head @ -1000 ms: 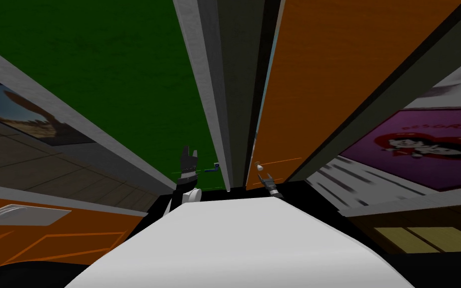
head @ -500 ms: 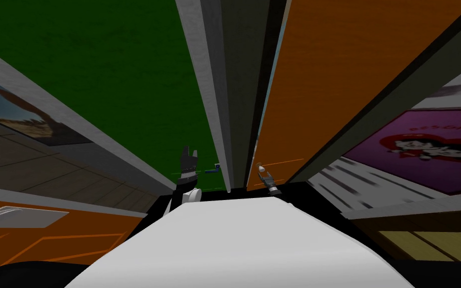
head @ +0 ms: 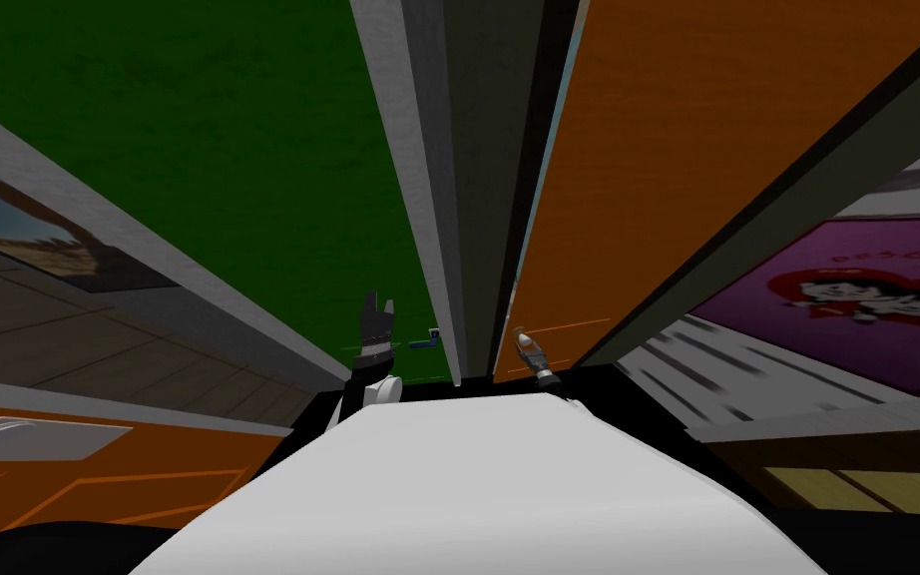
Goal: Pull the door open
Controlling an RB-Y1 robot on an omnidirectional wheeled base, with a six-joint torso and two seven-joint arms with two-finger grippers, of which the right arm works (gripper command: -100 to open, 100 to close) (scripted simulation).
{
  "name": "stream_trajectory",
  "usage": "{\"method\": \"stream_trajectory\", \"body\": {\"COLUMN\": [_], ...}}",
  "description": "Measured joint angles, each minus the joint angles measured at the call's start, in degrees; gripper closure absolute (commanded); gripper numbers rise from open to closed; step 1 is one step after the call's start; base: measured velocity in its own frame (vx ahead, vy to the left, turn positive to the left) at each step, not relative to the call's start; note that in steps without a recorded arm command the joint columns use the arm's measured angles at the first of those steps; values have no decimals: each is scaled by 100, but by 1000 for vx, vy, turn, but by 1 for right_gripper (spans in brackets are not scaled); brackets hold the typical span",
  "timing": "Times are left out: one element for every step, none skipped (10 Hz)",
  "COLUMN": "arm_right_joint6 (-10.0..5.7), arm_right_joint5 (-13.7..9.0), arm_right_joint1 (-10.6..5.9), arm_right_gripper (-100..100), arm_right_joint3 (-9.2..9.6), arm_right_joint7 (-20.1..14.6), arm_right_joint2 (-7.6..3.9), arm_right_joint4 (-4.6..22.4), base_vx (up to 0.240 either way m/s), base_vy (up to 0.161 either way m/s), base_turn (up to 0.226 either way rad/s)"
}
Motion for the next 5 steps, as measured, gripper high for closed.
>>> {"method": "stream_trajectory", "body": {"arm_right_joint6": [-36,-78,-115,-123,-113], "arm_right_joint5": [-36,-71,-108,-113,-115], "arm_right_joint1": [-126,-260,-370,-381,-375], "arm_right_gripper": [-100,-100,-100,100,100], "arm_right_joint3": [-9,-19,-24,-25,-34], "arm_right_joint7": [21,54,65,65,65], "arm_right_joint2": [-49,-90,-152,-159,-166], "arm_right_joint4": [174,359,500,513,504], "base_vx": [41,47,22,0,-5], "base_vy": [8,7,2,0,-6], "base_turn": [5,4,2,0,0]}}
